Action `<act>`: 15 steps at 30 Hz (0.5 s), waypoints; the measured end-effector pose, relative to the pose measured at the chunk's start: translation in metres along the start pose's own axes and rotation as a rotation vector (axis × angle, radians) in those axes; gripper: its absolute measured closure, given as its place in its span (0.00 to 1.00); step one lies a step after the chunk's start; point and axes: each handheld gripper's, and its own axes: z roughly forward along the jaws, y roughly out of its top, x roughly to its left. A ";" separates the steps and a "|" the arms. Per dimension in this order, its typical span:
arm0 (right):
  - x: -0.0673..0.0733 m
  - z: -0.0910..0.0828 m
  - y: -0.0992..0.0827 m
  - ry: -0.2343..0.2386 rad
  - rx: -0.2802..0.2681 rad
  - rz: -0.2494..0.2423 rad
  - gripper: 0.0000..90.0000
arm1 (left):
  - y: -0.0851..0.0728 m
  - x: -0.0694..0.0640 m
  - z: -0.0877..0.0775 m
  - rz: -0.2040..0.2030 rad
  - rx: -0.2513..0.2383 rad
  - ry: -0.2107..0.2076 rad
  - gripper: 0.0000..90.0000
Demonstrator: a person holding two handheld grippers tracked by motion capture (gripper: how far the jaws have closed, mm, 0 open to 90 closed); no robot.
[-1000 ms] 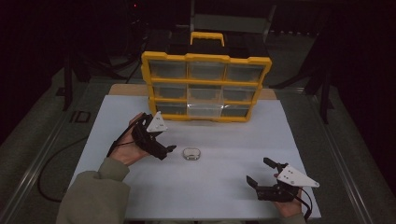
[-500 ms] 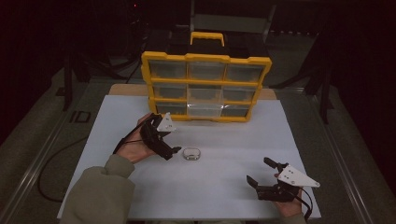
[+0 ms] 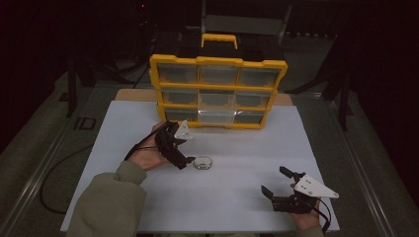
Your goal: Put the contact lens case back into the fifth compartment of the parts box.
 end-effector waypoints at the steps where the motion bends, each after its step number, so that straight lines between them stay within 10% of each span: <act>1: 0.000 0.000 0.000 0.000 -0.001 0.001 0.09 | 0.000 0.000 0.001 0.001 0.006 -0.005 0.00; 15: 0.000 0.000 0.000 0.000 -0.001 0.001 0.09 | 0.005 0.000 0.018 0.009 0.036 -0.047 0.00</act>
